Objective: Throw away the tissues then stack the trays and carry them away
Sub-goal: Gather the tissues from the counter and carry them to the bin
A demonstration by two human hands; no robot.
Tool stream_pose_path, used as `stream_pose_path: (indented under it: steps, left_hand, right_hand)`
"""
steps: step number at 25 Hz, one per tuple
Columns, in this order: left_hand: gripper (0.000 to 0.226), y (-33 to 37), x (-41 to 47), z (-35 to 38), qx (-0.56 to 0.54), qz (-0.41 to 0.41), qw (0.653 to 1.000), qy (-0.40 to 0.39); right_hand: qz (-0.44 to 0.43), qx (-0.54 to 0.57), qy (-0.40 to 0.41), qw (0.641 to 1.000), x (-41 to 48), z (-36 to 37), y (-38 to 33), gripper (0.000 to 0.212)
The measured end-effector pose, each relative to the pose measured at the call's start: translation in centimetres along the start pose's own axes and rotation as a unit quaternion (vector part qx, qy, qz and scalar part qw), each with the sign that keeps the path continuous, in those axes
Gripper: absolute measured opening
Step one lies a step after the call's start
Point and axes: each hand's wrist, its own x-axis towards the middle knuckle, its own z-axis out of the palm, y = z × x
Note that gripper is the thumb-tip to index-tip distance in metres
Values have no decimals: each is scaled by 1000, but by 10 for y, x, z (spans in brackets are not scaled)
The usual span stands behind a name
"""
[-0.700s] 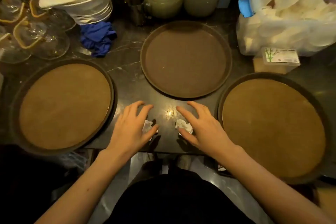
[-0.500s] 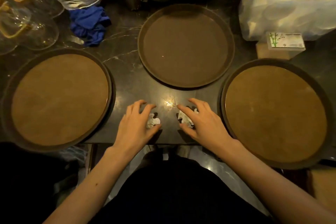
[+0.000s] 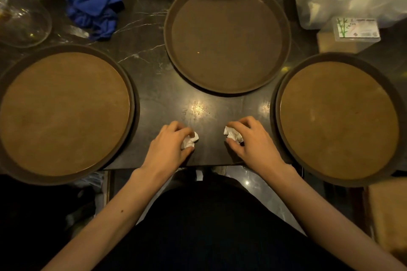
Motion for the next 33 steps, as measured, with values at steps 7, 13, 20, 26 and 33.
stream_pose_path:
  steps: [7,13,20,26,33]
  left_hand:
    - [25,-4,-3,1,-37,35,999,2]
    - [24,-5,-10,-11,-89,74,992,50]
    - [20,10,-14,-10,-147,172,973,33]
    - [21,46,-42,11,-135,226,965,-19]
    - [24,120,-133,69,-90,252,963,-26]
  right_hand:
    - [18,-7,3,1000,-1,6,-10,31]
    - [36,53,102,993,-19,6,-27,27]
    - [86,113,199,970,-70,22,-54,29]
    - [152,132,262,944,-139,37,-44,29]
    - [154,140,323,923,-265,55,-3,30]
